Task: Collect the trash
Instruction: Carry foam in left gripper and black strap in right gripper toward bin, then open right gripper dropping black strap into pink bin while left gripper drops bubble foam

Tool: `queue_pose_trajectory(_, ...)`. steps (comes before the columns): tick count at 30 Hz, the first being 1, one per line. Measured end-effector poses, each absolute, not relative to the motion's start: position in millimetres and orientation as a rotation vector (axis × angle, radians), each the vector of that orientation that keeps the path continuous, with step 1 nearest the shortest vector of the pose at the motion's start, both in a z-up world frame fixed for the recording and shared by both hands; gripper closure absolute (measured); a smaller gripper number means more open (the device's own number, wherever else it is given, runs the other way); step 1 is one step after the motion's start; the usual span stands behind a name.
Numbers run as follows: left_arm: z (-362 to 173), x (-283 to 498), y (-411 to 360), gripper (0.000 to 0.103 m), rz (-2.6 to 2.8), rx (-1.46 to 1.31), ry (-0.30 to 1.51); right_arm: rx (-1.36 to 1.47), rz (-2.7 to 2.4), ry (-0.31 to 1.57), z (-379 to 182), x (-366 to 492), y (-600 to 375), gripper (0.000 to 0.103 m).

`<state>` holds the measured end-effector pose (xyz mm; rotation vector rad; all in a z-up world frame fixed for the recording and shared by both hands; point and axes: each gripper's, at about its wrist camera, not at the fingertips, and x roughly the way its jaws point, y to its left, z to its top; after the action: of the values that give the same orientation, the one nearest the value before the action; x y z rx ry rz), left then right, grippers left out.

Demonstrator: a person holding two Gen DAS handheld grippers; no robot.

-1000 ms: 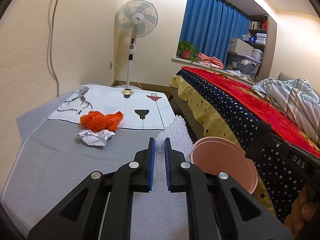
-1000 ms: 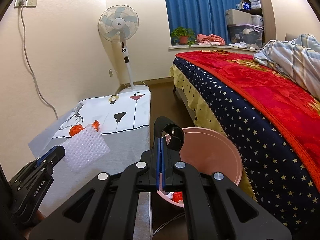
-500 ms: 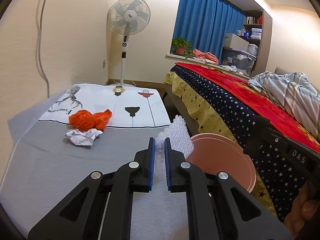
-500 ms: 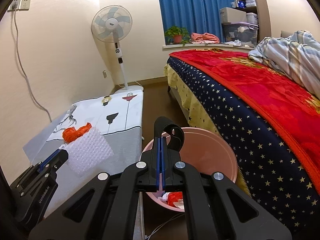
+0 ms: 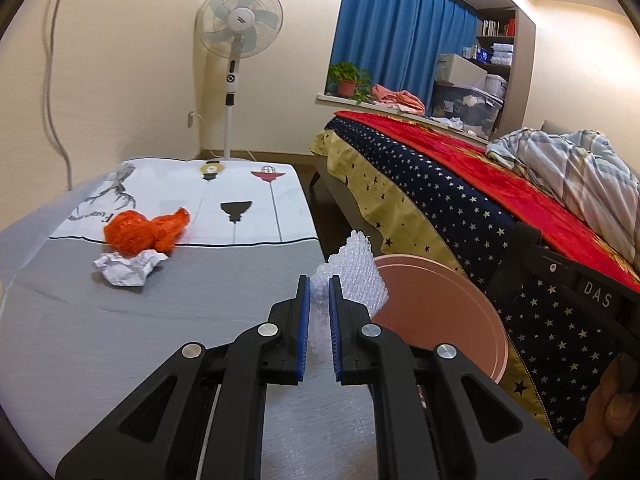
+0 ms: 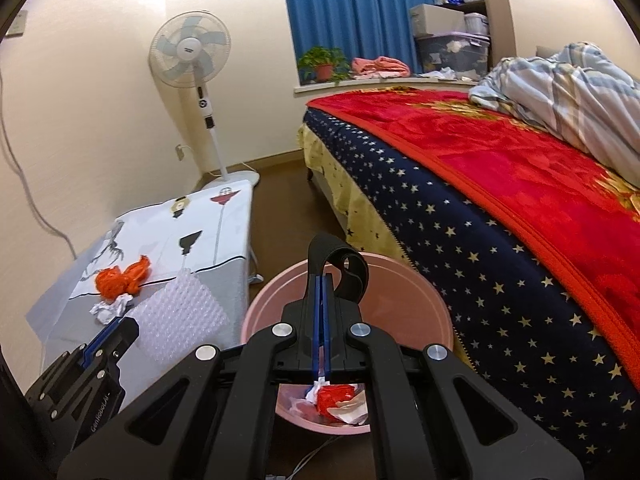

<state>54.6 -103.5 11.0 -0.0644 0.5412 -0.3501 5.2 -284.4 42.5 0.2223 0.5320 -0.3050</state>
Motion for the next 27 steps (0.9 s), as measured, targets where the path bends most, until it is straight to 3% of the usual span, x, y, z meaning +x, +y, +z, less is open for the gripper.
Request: queue_pose_trajectory(27, -25, 90, -166, 0.094, -0.397, -0.035, 0.620, 0.286, -0.439, 0.567, 21, 9, -333, 0.102)
